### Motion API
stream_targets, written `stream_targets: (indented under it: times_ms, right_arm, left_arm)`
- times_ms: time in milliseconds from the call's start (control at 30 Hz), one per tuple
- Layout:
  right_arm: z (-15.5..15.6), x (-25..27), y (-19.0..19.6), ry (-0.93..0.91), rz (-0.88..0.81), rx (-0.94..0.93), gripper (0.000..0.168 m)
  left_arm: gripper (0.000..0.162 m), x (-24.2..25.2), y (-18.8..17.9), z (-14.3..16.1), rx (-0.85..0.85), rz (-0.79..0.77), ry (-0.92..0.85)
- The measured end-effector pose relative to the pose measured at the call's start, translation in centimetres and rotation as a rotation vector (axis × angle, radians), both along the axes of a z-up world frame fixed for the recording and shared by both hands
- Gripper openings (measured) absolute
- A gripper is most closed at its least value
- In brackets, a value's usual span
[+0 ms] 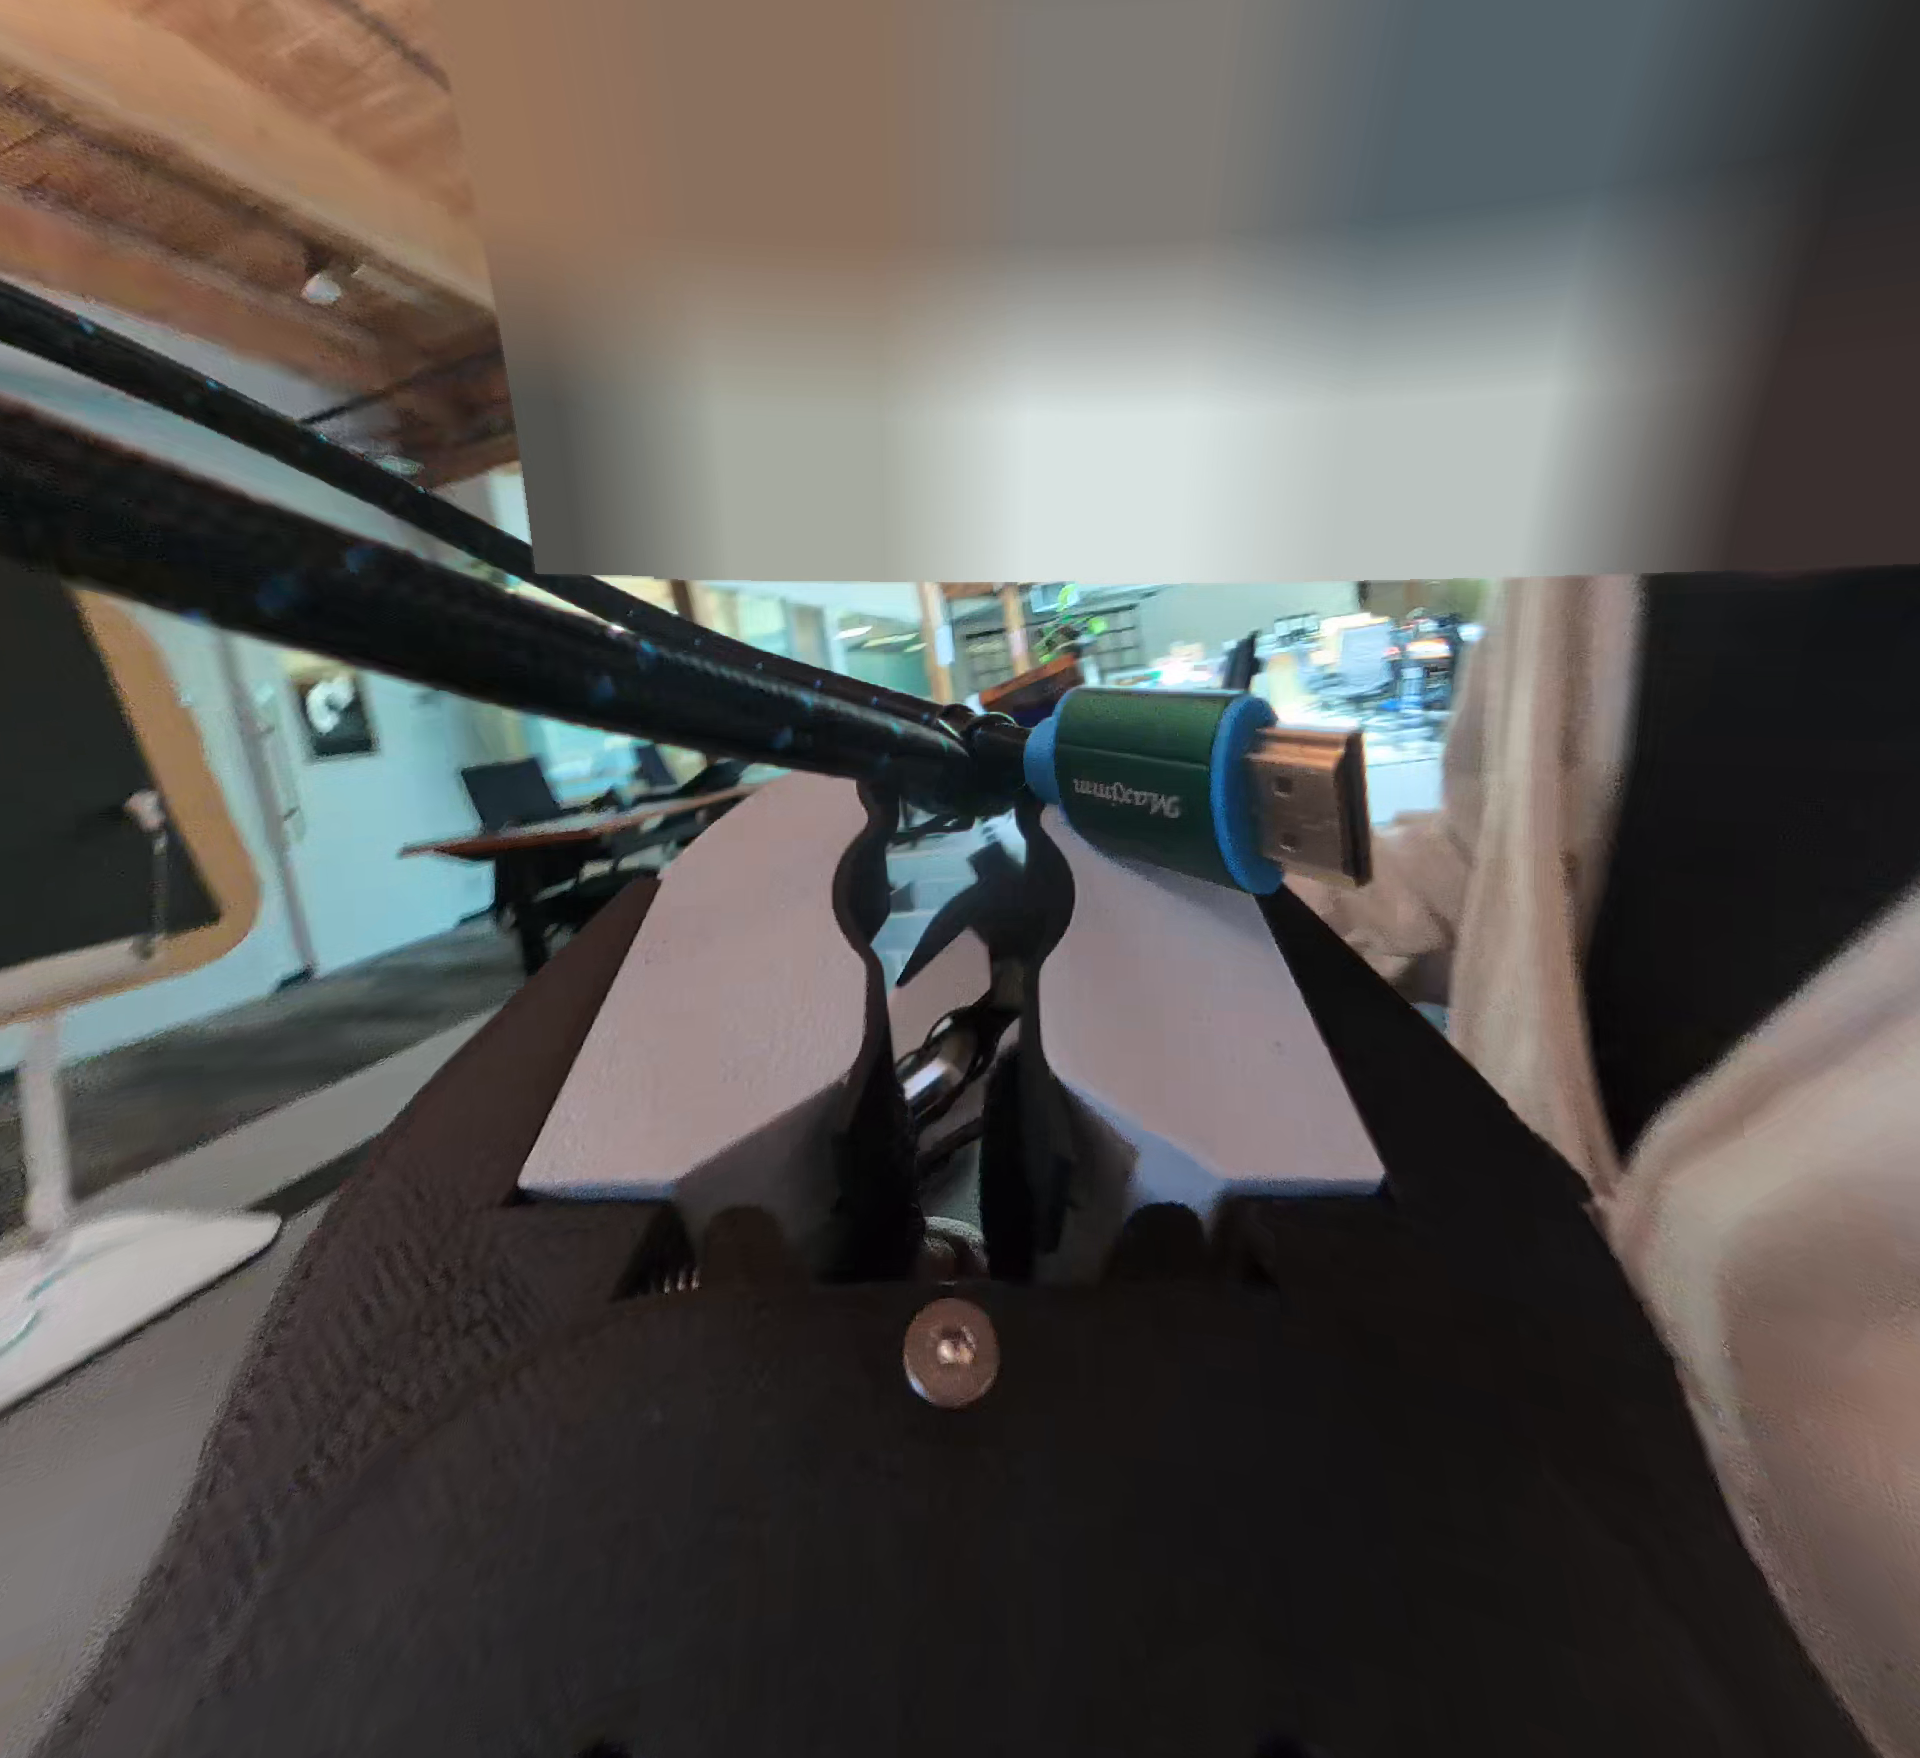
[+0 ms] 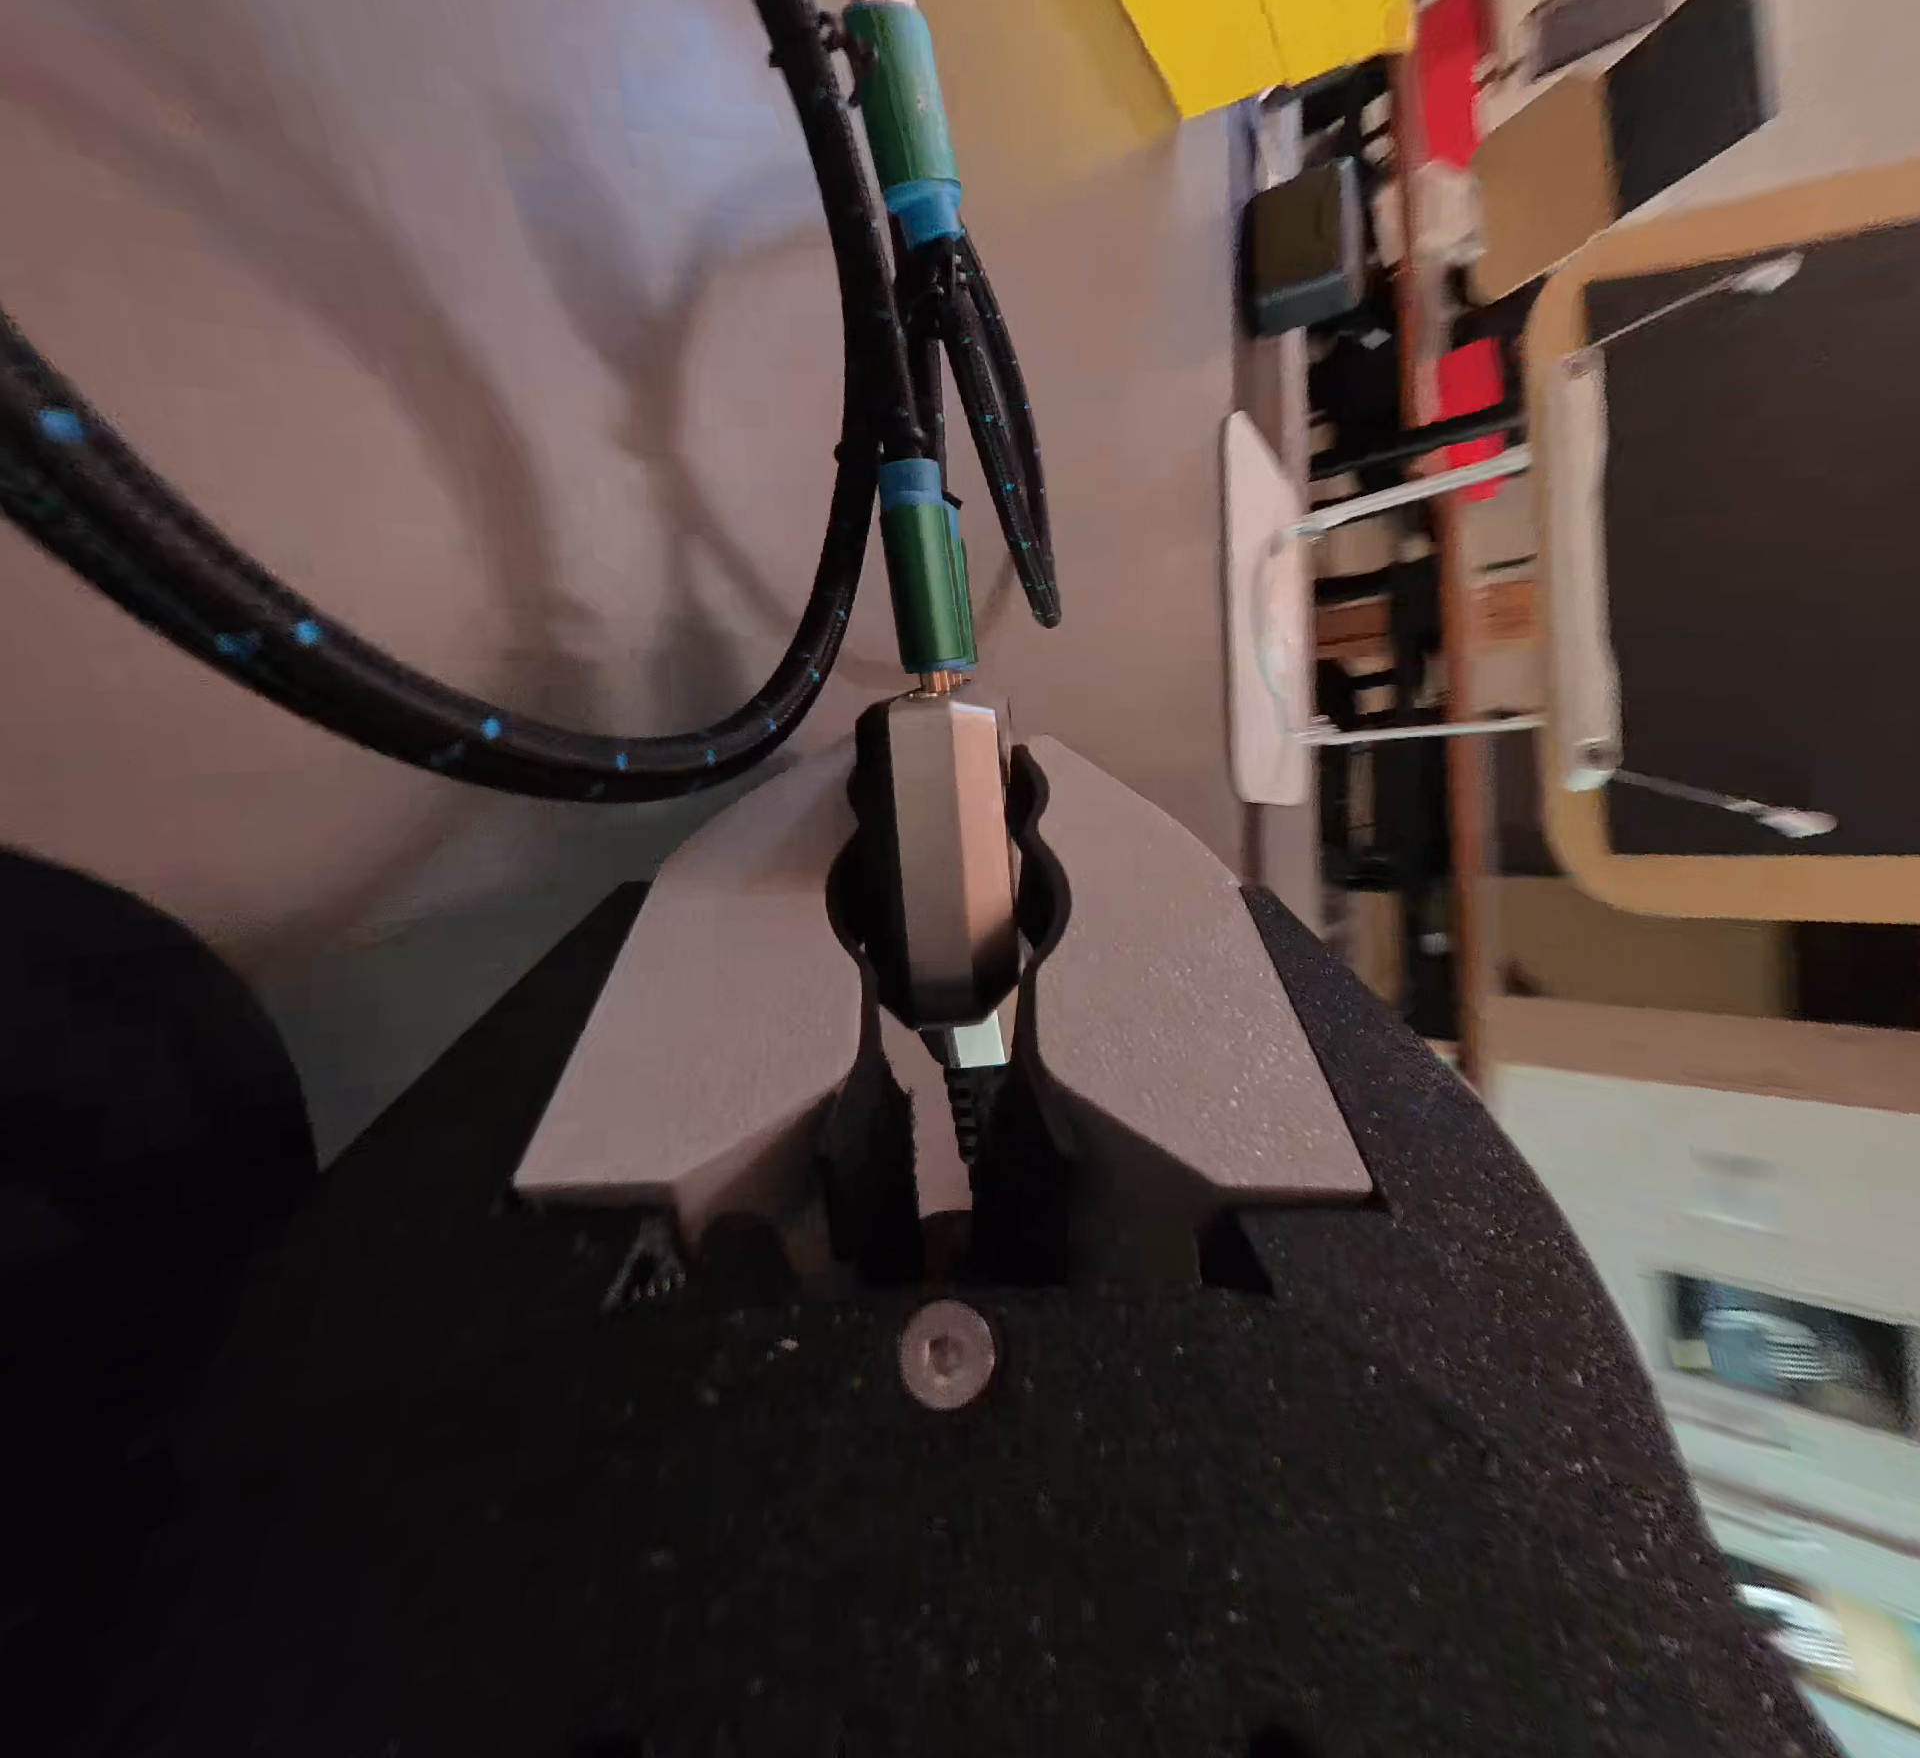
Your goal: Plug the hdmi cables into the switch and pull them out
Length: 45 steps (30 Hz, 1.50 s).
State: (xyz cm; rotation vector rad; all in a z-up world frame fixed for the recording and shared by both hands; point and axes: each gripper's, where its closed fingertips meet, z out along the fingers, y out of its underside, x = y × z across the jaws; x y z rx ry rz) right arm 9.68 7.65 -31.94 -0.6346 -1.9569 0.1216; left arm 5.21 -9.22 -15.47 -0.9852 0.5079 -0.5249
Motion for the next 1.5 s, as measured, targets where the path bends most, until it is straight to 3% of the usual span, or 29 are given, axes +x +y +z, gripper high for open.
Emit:
stream_targets:
  times_ms: [133,267,400,533,633,800,1000,1233,1333,1500]
  right_arm:
    - [1.2,-1.4,-1.6,-0.125,-0.035,-0.161,0.022]
    - [1.4,-2.8,-2.4,-0.142,-0.034,-0.106,0.022]
    - [2.0,-3.3,-2.4,-0.070,-0.066,-0.115,0.022]
    - [3.2,-3.5,-3.7,0.009,-0.038,-0.205,0.023]
    - [3.6,-3.8,-4.4,0.028,-0.018,-0.238,0.023]
    - [4.8,-3.8,-5.0,0.101,0.020,-0.255,0.022]
    - [6.0,-4.2,-6.7,0.182,0.112,-0.226,0.021]
    - [6.7,-3.9,-7.3,0.245,0.159,-0.186,0.020]
    - [7.1,-3.9,-7.6,0.260,0.168,-0.159,0.020]
    - [7.9,-4.0,-8.2,0.292,0.194,-0.122,0.020]
  left_arm:
    - [0.021,1.6,3.8,1.3,-0.162,0.034,-0.164]
    - [0.023,1.5,6.6,2.7,-0.296,-0.076,-0.385]
    - [0.021,1.1,8.6,-3.3,-0.541,-0.064,-0.402]
    - [0.021,1.3,8.6,-8.1,-0.627,-0.008,-0.323]
    - [0.021,1.4,8.8,-9.2,-0.602,0.037,-0.300]
    - [0.021,0.9,8.2,-7.7,-0.453,0.015,-0.307]
    - [0.021,0.4,8.3,-7.8,-0.438,-0.039,-0.388]
    - [0.020,1.5,7.1,-7.5,-0.518,-0.207,-0.398]
    - [0.021,1.5,6.9,-7.2,-0.478,-0.184,-0.403]
    - [0.021,1.2,6.7,-6.9,-0.382,-0.015,-0.329]
